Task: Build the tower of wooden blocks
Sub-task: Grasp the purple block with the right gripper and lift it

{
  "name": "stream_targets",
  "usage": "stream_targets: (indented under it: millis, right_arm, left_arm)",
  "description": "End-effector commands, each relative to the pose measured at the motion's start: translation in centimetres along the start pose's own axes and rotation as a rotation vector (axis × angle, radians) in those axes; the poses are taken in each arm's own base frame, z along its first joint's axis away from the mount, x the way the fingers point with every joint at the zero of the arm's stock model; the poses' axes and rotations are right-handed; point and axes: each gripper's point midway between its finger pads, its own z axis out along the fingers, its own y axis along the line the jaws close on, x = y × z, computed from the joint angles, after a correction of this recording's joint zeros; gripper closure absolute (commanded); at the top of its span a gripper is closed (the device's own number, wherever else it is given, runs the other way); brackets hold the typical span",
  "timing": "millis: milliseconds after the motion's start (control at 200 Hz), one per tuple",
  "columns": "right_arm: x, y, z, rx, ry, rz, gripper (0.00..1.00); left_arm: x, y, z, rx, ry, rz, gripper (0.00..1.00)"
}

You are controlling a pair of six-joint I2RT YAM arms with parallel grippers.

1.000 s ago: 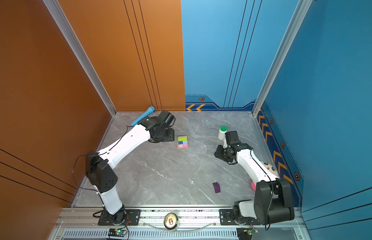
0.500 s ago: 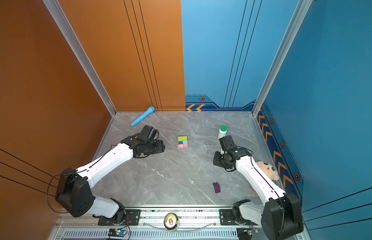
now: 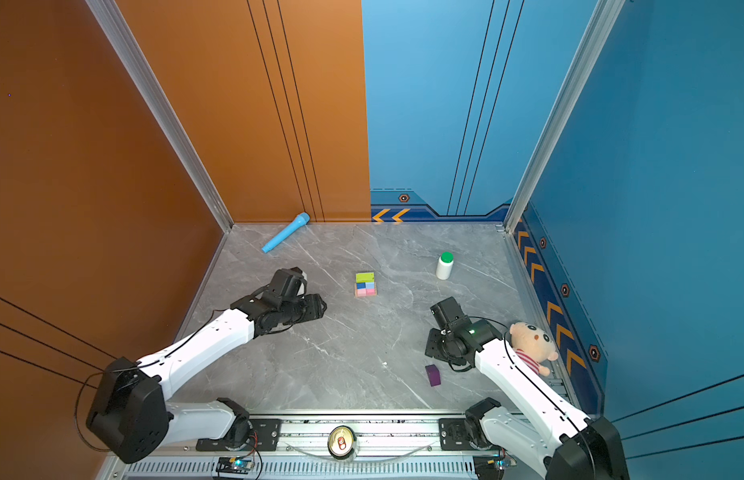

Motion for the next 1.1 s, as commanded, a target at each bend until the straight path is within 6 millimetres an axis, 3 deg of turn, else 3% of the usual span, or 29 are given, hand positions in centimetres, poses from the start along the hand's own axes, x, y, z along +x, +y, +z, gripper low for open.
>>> stream_targets:
  millis: [0,526,801,1096]
  right_arm:
    - [1.0,-1.4,0.0,0.055,0.000,0.031,0.45]
    - [4.2,-1.8,2.2,0.094,0.077,0.020,0.31]
    - [5.2,-1.7,4.1,0.112,0.119,0.008,0.30]
    - [5.1,0.0,5.7,0.090,0.142,-0.010,0.32]
  left_arm:
    - [-0.5,-0.5,-0.3,0.045,-0.027,-0.008,0.35]
    - [0.2,-0.9,1.1,0.068,0.011,-0.002,0.35]
    - [0.4,-1.0,1.6,0.070,0.026,0.001,0.35]
    - [0.5,-0.9,1.9,0.065,0.035,0.008,0.34]
